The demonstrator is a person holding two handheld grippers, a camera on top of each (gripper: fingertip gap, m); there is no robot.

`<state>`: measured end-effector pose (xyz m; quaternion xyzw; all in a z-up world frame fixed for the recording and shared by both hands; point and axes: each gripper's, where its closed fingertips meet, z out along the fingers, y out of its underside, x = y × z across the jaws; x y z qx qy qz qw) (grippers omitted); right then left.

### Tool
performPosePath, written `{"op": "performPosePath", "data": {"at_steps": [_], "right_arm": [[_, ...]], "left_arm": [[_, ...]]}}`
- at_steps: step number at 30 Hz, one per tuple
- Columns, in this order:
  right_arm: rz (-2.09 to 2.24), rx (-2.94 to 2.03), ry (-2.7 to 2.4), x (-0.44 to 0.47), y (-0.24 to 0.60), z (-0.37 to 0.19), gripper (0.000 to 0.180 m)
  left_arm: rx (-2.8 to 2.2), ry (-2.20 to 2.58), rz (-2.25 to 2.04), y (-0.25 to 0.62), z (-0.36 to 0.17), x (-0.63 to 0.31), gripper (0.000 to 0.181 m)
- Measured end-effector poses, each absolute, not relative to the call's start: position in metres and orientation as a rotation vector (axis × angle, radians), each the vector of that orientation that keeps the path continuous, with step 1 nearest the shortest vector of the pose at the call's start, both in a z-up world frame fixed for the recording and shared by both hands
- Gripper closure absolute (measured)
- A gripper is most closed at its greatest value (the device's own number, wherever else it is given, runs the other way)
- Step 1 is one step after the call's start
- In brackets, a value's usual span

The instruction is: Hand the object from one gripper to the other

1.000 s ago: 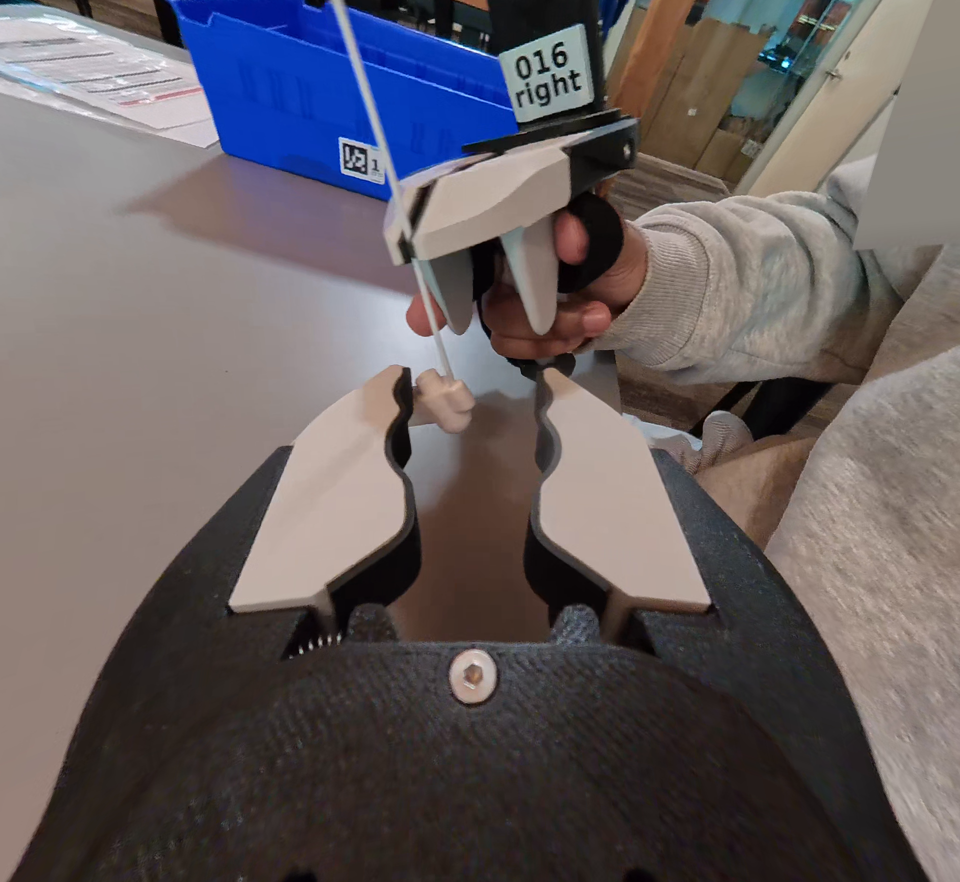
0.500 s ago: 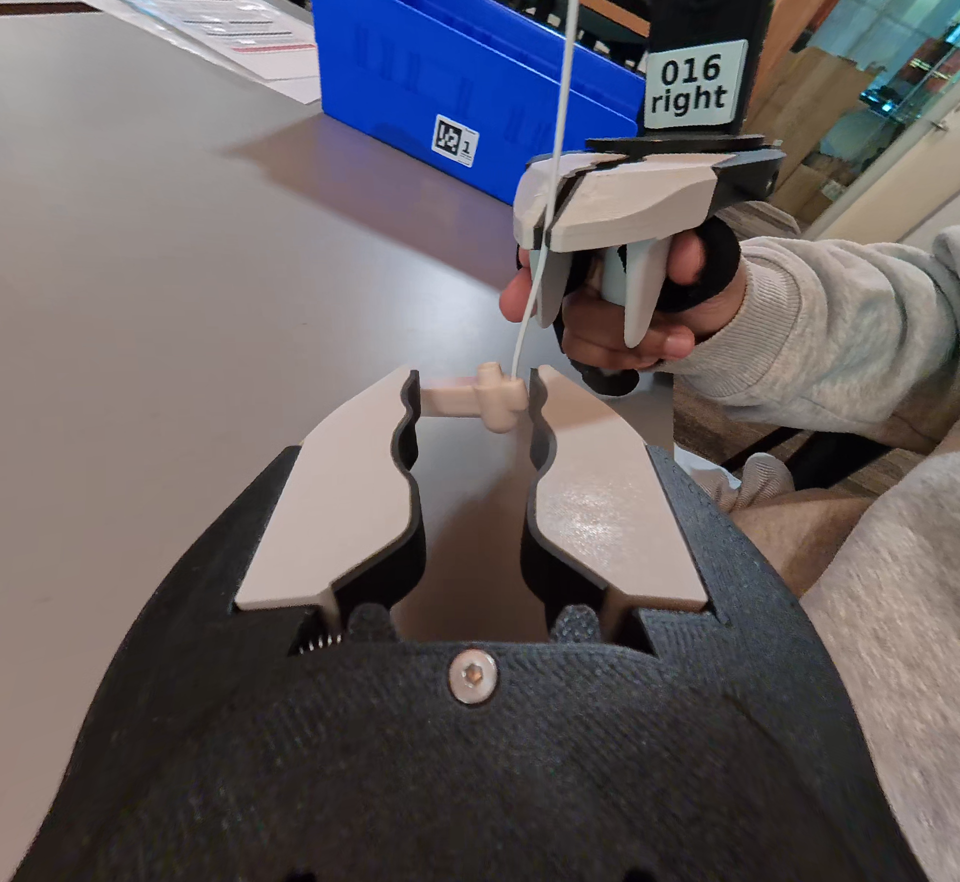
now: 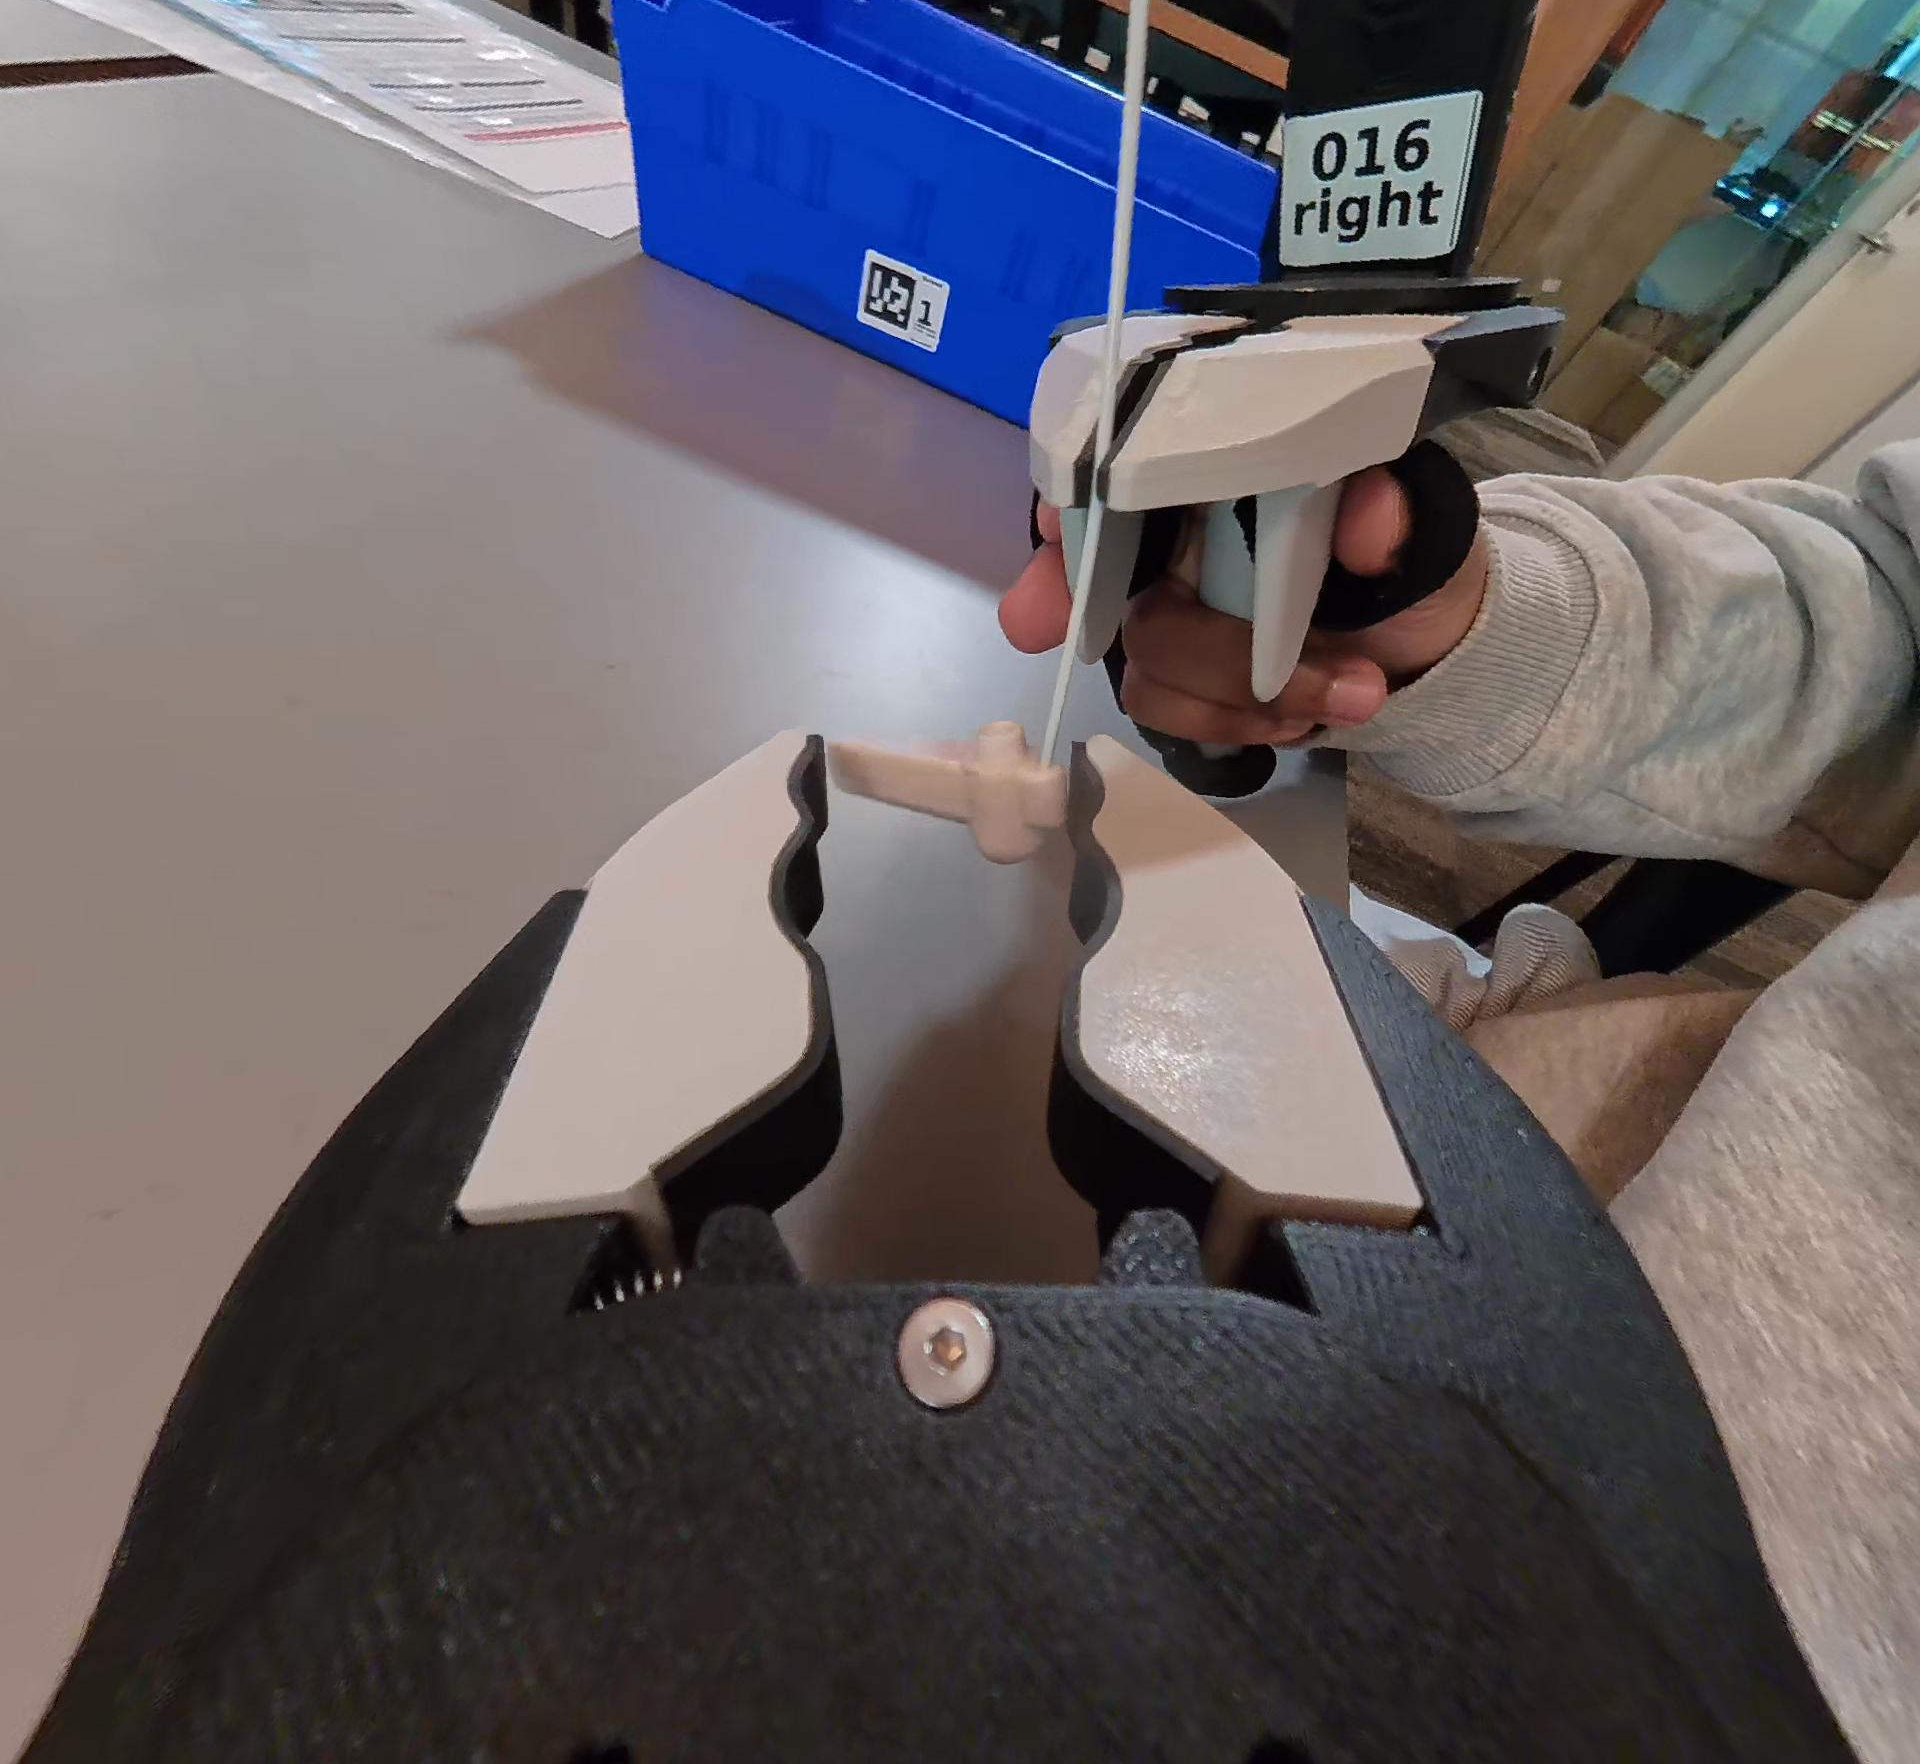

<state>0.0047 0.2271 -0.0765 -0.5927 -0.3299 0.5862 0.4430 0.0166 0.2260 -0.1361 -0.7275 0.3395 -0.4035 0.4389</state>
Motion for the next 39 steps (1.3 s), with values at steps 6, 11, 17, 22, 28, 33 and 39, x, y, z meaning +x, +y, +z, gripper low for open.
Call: {"op": "performPosePath", "data": {"at_steps": [6,11,17,22,28,33,39], "right_arm": [[1.453,-1.466,-0.820,0.005,0.227,-0.076,0.178],[1.454,-1.462,-0.818,0.006,0.227,-0.075,0.178],[1.461,-1.462,-0.803,0.007,0.228,-0.075,0.178],[1.461,-1.461,-0.794,0.008,0.229,-0.075,0.178],[1.460,-1.451,-0.772,0.010,0.232,-0.072,0.165],[1.413,-1.444,-0.729,0.015,0.242,-0.070,0.141],[1.292,-1.392,-0.894,0.017,0.236,-0.075,0.147]], "left_arm": [[-1.816,0.832,-0.965,0.229,-0.137,0.015,0.135],[-1.810,0.906,-0.962,0.222,-0.139,0.018,0.166],[-1.790,0.957,-0.942,0.219,-0.140,0.020,0.167],[-1.769,0.952,-0.977,0.217,-0.135,0.021,0.167],[-1.756,0.934,-1.026,0.216,-0.131,0.021,0.167],[-1.756,0.871,-1.126,0.217,-0.125,0.018,0.167],[-1.708,0.734,-1.464,0.210,-0.107,0.016,0.167]]}}
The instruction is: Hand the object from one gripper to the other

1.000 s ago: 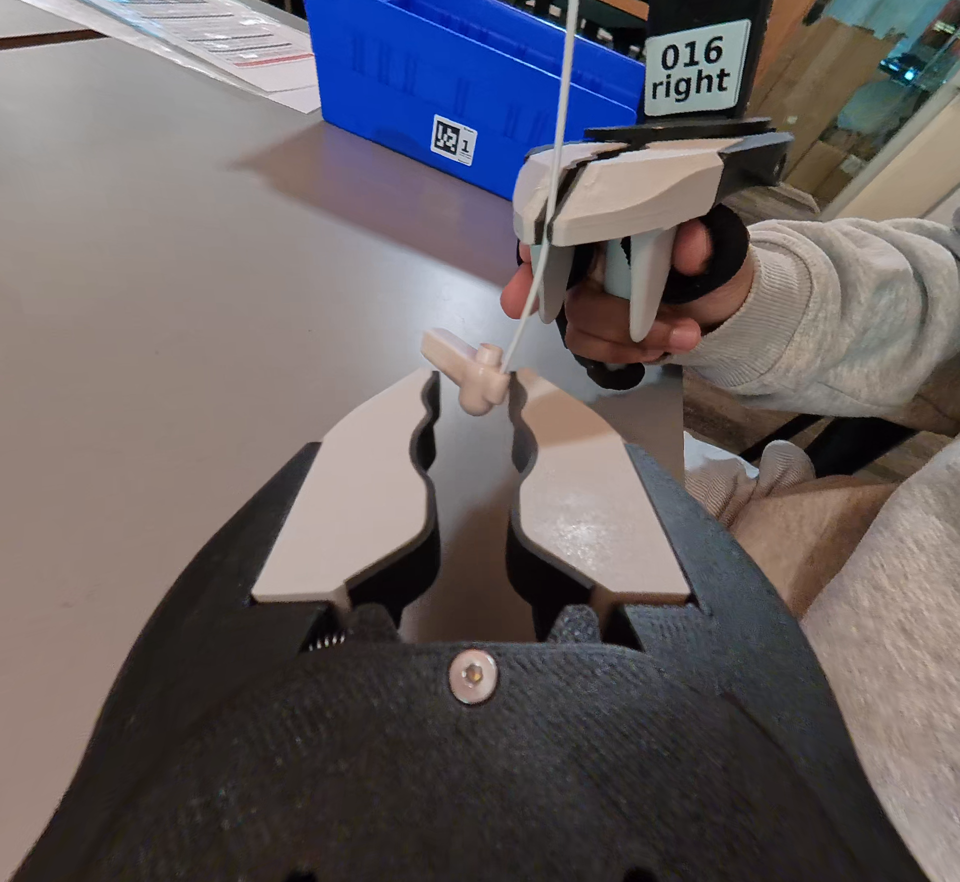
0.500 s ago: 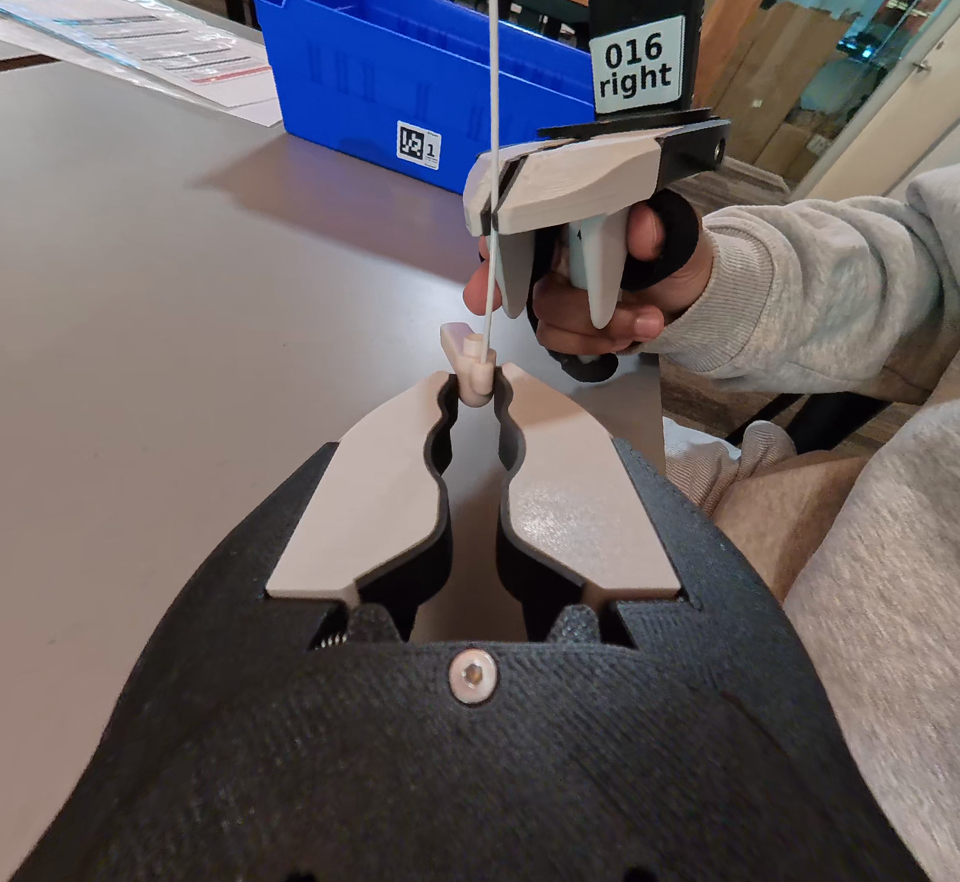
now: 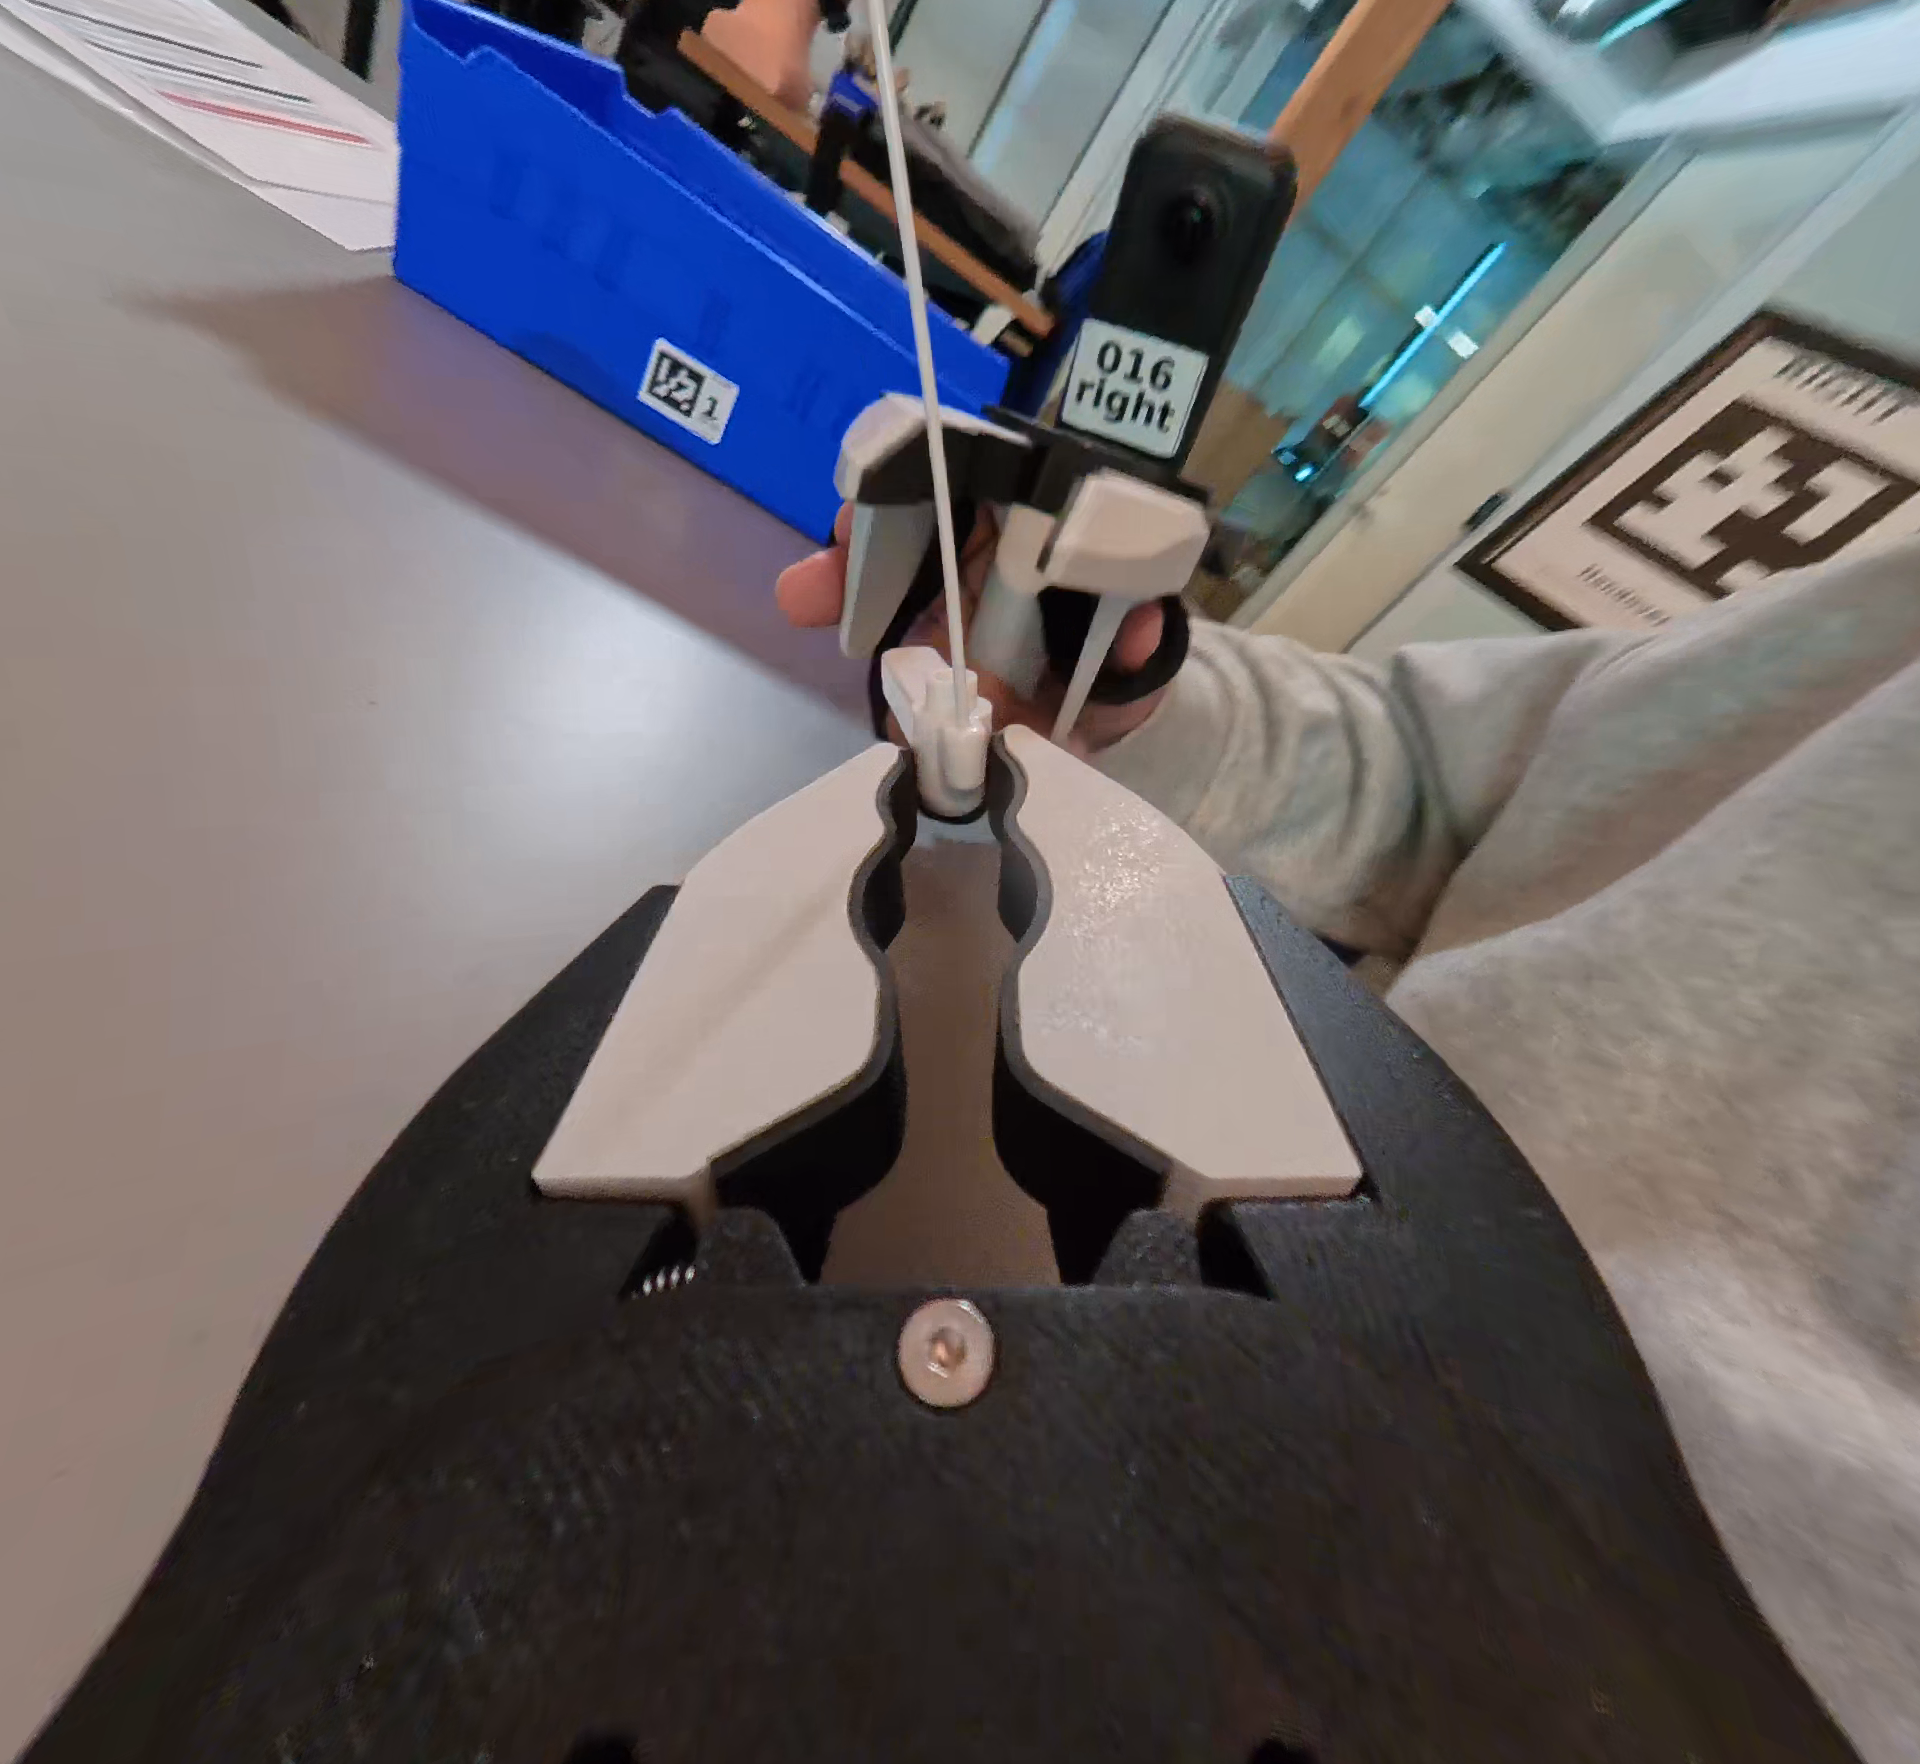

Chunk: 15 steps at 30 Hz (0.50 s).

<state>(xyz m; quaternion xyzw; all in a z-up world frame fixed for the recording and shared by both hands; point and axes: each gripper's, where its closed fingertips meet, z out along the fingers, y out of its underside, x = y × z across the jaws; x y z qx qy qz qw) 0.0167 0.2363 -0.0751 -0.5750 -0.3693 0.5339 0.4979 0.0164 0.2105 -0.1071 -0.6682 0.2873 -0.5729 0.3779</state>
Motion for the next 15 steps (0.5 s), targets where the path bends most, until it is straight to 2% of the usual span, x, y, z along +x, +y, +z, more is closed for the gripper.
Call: {"op": "performPosePath", "data": {"at_steps": [7,15], "right_arm": [[0.987,-1.238,-1.164,0.005,0.216,-0.086,0.149],[0.895,-1.228,-1.213,0.003,0.215,-0.092,0.161]], "left_arm": [[-1.687,0.650,-1.775,0.203,-0.100,0.013,0.168],[-1.649,0.587,-1.951,0.201,-0.093,0.007,0.167]]}}
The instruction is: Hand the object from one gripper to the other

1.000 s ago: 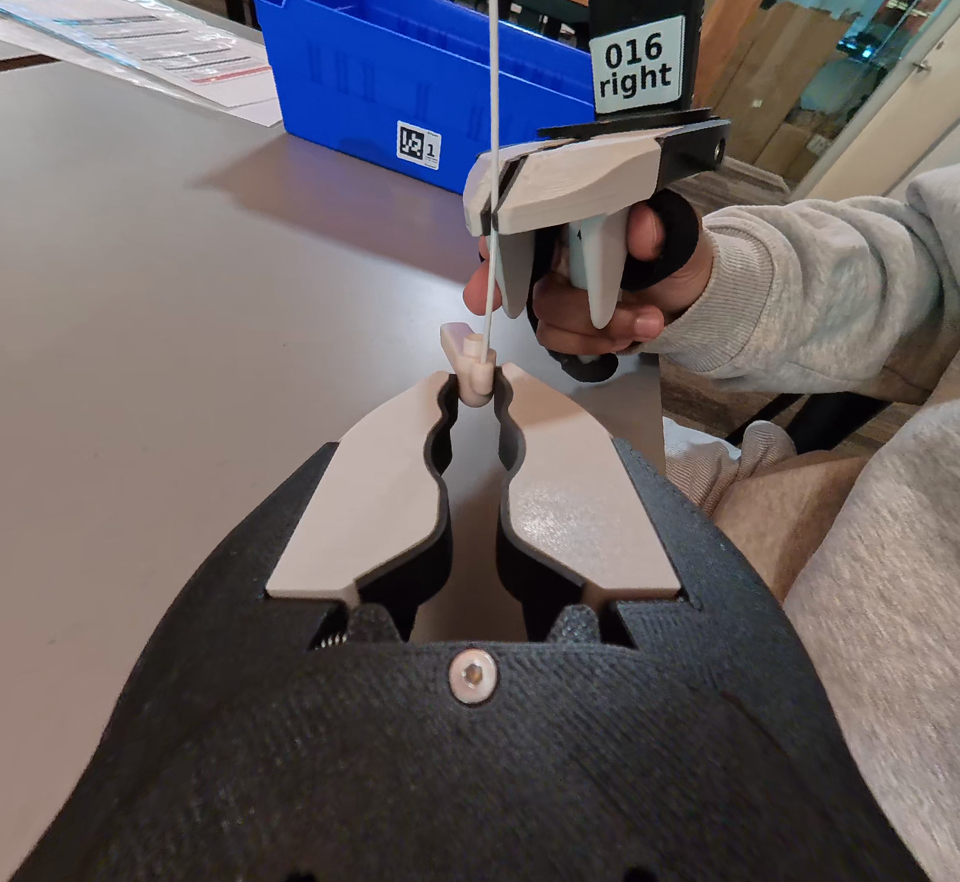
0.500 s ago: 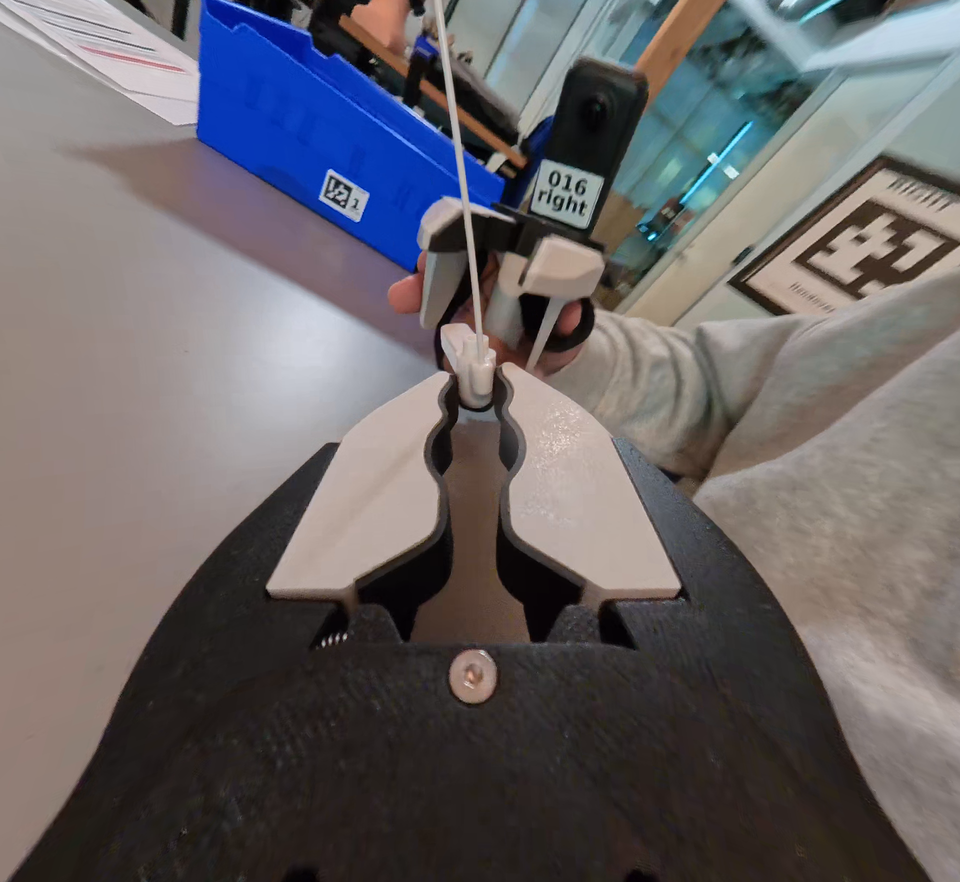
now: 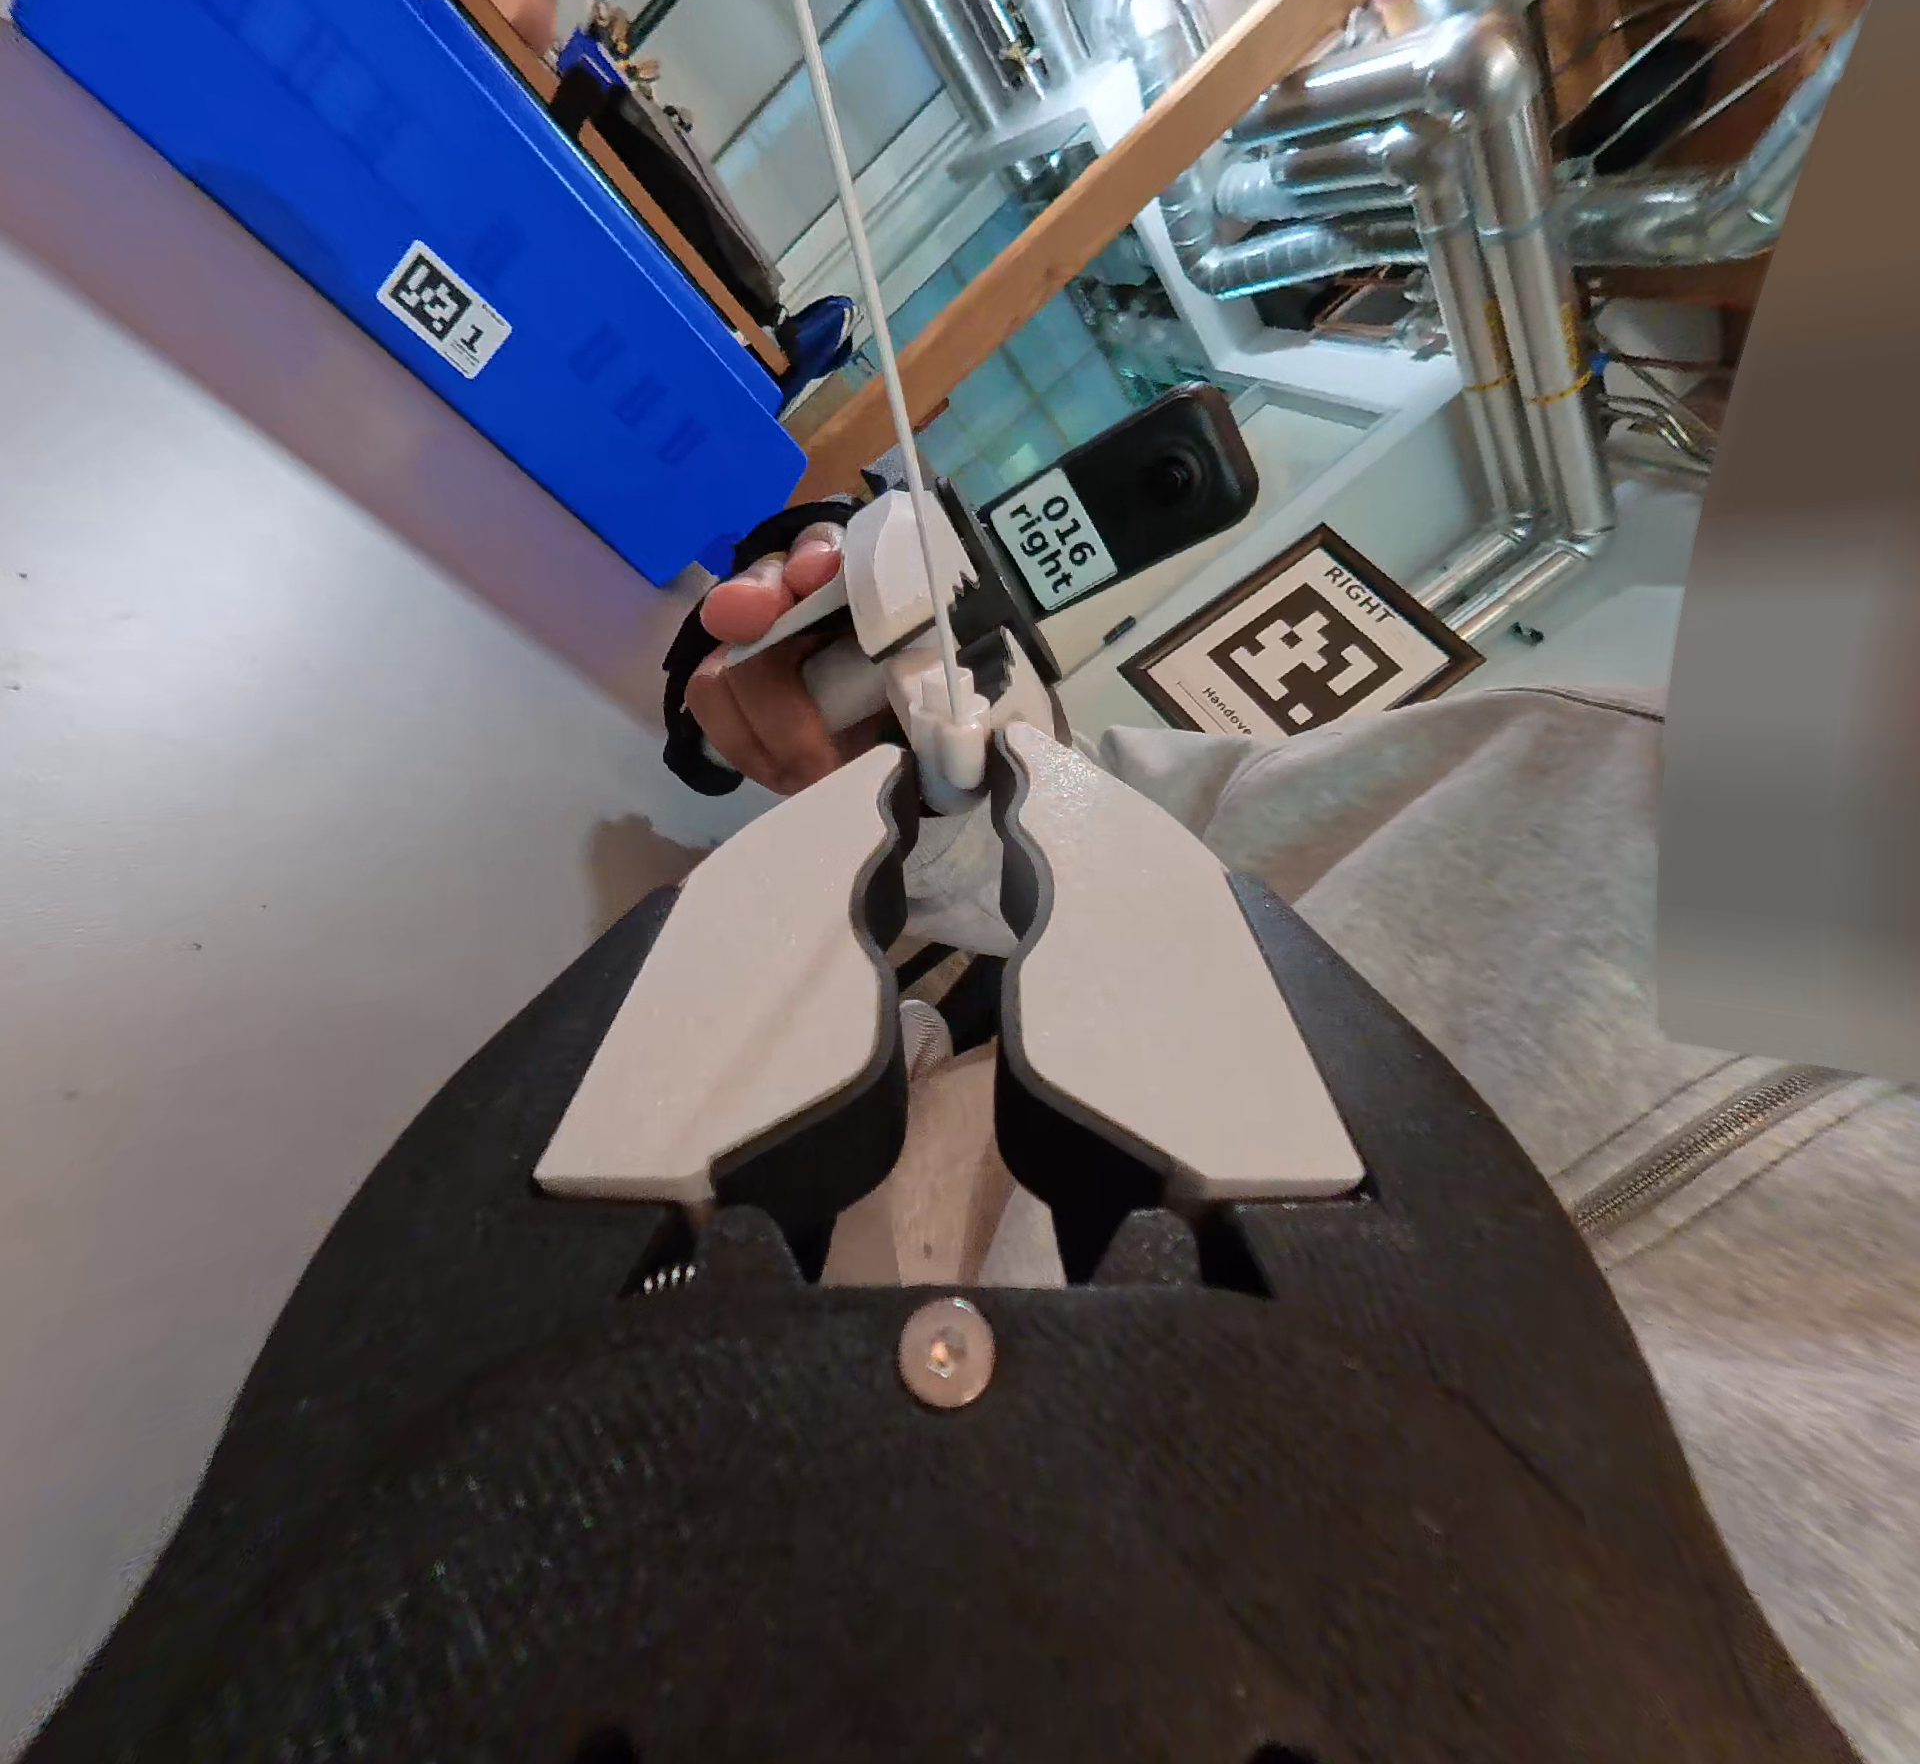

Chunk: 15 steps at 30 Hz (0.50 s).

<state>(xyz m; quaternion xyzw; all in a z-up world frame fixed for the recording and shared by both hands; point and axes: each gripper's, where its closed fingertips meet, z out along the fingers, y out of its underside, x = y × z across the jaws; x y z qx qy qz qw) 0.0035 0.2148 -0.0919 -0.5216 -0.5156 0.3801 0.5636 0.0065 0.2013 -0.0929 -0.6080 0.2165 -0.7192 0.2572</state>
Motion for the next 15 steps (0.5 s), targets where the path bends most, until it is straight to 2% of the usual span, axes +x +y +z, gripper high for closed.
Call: {"op": "performPosePath", "data": {"at_steps": [15], "right_arm": [[0.906,-1.248,-1.193,0.0020,0.2142,-0.0892,0.165]], "left_arm": [[-1.612,0.521,-1.950,0.2073,-0.0898,0.0061,0.164]]}}
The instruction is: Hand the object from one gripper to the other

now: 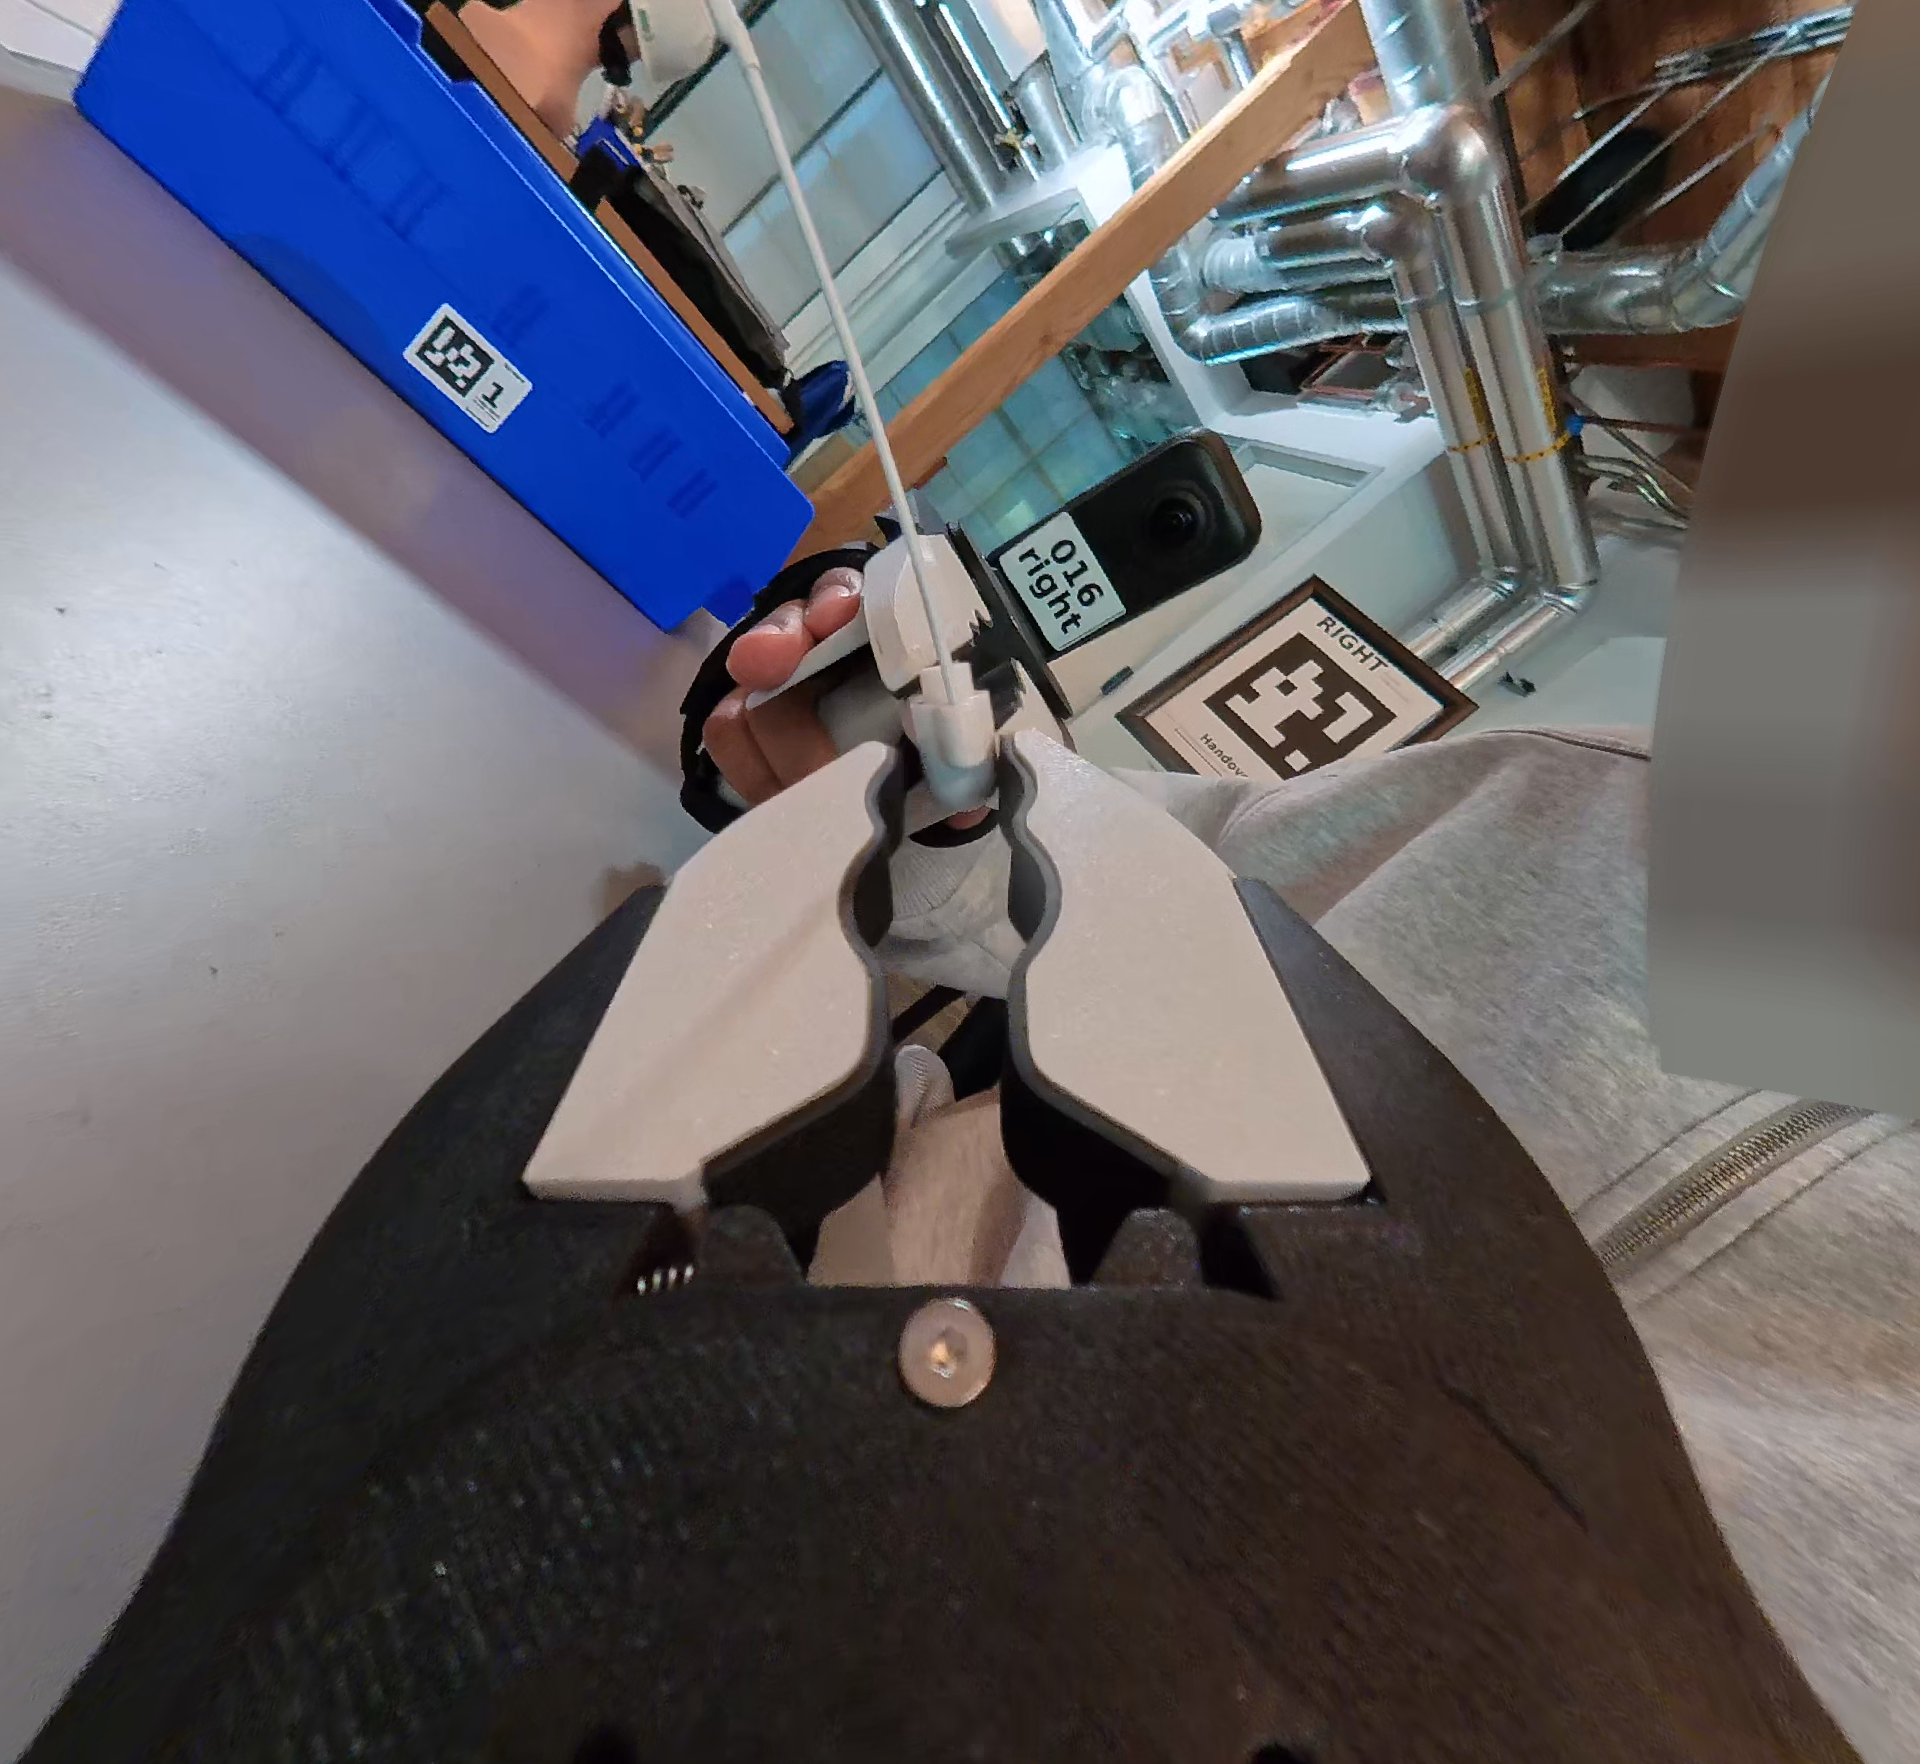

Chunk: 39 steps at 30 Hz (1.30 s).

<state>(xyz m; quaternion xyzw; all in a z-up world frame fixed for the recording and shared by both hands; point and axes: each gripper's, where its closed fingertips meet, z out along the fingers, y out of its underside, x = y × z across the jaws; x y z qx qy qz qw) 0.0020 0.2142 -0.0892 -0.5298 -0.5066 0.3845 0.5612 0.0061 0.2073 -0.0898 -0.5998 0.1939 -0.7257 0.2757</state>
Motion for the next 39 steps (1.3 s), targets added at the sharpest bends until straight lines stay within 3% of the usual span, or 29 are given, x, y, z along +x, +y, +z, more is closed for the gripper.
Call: {"op": "performPosePath", "data": {"at_steps": [9,26,39], "right_arm": [[1.043,-1.272,-1.069,0.009,0.220,-0.075,0.165],[1.966,-1.519,-0.840,0.013,0.209,-0.075,0.165],[2.322,-1.608,-0.860,0.019,0.188,-0.076,0.165]], "left_arm": [[-1.544,0.499,-1.670,0.224,-0.081,-0.002,0.144],[-1.300,0.983,-0.555,0.217,-0.078,0.001,0.159],[-1.180,1.106,-0.519,0.197,-0.076,0.015,0.157]]}}
